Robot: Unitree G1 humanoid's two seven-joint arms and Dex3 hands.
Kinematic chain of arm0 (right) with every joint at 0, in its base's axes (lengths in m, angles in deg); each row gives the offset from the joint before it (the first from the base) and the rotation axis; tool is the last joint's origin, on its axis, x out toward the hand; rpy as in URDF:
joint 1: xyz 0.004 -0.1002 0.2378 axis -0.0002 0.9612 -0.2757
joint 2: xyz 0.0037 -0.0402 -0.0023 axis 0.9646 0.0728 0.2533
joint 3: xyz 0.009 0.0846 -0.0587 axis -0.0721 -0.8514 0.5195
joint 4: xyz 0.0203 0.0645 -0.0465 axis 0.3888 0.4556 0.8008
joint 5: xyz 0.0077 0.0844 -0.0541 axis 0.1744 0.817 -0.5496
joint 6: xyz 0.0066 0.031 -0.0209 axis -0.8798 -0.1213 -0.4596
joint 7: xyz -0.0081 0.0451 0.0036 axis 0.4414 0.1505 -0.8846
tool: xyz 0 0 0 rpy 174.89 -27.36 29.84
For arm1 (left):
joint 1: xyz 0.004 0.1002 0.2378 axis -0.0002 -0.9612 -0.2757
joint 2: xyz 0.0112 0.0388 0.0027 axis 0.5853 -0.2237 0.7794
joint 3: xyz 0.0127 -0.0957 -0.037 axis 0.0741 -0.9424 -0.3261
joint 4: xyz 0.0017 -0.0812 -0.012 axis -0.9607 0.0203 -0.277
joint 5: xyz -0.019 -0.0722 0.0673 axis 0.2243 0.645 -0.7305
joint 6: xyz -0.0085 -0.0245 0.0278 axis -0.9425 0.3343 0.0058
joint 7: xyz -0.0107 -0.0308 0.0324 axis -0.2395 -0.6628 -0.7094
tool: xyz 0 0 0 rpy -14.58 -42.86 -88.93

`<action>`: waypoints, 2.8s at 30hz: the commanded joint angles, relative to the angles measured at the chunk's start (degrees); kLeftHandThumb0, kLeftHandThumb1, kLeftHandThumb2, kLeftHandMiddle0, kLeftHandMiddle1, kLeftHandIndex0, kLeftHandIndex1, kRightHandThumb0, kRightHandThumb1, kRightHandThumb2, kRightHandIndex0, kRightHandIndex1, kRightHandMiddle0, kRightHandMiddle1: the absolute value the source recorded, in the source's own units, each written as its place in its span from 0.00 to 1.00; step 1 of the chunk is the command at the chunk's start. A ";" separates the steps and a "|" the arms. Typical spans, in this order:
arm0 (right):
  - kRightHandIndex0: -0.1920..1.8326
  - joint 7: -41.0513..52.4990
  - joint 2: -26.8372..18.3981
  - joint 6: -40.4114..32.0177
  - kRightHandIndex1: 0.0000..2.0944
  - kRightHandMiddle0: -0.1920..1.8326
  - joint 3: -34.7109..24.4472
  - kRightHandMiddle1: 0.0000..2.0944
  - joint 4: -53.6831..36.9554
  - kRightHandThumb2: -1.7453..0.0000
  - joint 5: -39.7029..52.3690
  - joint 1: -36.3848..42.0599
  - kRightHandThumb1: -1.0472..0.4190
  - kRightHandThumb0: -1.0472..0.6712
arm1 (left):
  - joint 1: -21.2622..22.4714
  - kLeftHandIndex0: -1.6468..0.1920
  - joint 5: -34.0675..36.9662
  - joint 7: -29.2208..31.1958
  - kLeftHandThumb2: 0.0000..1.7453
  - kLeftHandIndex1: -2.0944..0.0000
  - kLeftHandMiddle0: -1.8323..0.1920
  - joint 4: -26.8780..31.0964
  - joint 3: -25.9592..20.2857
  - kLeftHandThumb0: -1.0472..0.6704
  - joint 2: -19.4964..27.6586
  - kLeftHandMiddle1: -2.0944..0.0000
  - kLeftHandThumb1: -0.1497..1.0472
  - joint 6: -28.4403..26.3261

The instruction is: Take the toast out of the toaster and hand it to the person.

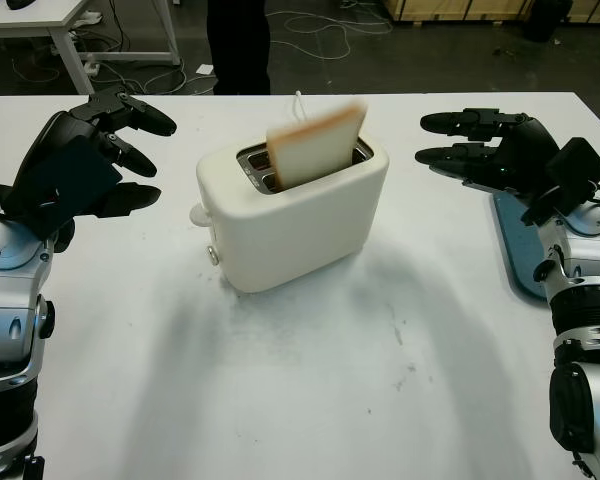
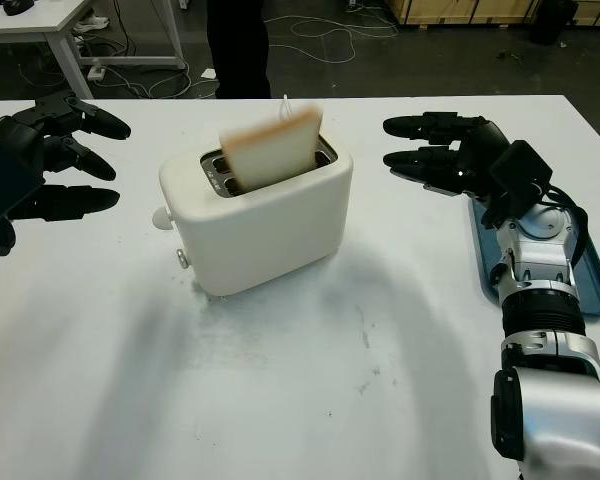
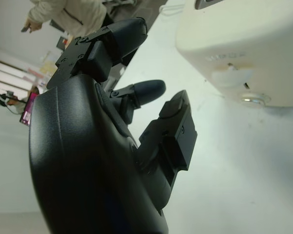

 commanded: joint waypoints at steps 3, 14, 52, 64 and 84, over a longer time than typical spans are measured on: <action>0.59 -0.71 0.21 0.35 0.00 0.52 0.00 0.00 -0.86 1.00 -0.21 -0.14 0.20 0.33 | 0.32 0.74 0.31 -0.37 0.13 0.44 0.73 0.51 -0.50 0.89 -0.13 0.31 0.89 -0.30; 0.57 -0.80 -0.73 0.64 0.00 0.51 0.19 0.00 -2.56 1.00 -0.69 -1.82 0.21 0.35 | 0.16 0.74 0.22 -0.52 0.13 0.43 0.72 -0.11 -0.15 0.89 -0.27 0.29 0.89 0.93; 0.58 4.14 -1.58 8.37 0.02 0.56 26.71 0.00 -21.10 1.00 -29.26 -23.73 0.29 0.29 | -2.21 0.76 0.00 -2.05 0.19 0.42 0.77 2.60 -0.35 0.88 -2.48 0.27 0.89 0.15; 0.61 -0.57 -0.75 14.36 0.05 0.60 29.87 0.02 -16.56 1.00 -35.93 -24.03 0.26 0.33 | -1.64 0.77 -0.32 -2.39 0.20 0.41 0.76 2.42 0.08 0.89 -2.57 0.27 0.89 -0.26; 0.34 -13.26 0.84 18.53 0.60 0.59 31.79 0.01 -4.61 1.00 -42.19 -24.79 0.26 0.34 | -2.01 0.78 -0.39 -2.56 0.20 0.40 0.78 2.42 0.46 0.89 -2.88 0.26 0.89 -0.15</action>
